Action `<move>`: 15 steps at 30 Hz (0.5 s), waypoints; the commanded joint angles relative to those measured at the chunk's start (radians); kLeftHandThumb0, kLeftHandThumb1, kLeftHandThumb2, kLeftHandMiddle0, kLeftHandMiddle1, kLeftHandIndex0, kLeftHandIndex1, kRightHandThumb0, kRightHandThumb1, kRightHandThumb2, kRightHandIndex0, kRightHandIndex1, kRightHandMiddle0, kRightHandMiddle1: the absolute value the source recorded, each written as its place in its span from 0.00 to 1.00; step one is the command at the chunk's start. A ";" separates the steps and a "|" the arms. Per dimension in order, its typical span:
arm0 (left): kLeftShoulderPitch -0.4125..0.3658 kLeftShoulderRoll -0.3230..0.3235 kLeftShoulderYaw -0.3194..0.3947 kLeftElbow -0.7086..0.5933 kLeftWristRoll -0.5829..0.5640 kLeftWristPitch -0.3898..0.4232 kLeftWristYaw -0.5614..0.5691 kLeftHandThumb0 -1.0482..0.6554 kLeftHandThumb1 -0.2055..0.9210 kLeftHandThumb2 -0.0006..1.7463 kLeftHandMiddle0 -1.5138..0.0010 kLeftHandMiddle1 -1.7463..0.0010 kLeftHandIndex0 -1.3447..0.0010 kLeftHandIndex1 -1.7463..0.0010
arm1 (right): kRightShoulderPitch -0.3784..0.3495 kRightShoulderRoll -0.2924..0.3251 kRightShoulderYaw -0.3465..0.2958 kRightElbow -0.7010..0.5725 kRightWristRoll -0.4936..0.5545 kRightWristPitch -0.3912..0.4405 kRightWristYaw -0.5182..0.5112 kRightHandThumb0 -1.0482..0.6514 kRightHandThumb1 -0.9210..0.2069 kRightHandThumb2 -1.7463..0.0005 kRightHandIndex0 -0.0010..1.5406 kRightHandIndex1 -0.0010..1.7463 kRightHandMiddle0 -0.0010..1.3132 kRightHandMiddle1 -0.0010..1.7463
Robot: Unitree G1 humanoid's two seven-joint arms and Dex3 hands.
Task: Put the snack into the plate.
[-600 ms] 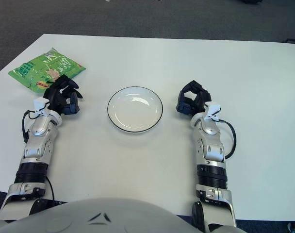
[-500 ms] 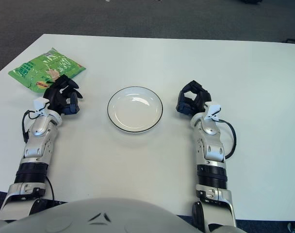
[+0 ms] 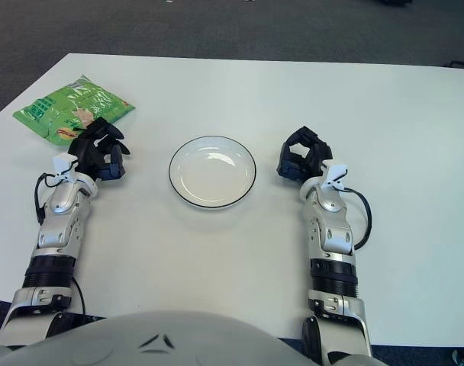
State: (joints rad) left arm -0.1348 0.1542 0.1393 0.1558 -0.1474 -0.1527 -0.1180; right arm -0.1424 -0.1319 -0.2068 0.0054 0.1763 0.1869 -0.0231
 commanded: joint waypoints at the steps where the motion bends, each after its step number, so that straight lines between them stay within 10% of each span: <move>1: 0.128 -0.038 -0.005 0.068 0.000 0.009 -0.001 0.61 0.38 0.82 0.63 0.00 0.59 0.00 | 0.113 0.042 0.000 0.040 0.008 0.028 -0.001 0.33 0.56 0.23 0.85 1.00 0.48 1.00; 15: 0.127 -0.038 -0.004 0.069 0.009 0.007 0.008 0.61 0.38 0.82 0.63 0.00 0.59 0.00 | 0.112 0.042 0.001 0.039 0.009 0.032 0.001 0.33 0.56 0.23 0.85 1.00 0.49 1.00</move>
State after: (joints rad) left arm -0.1347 0.1542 0.1399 0.1556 -0.1468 -0.1501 -0.1177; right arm -0.1414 -0.1319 -0.2064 0.0030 0.1764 0.1896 -0.0225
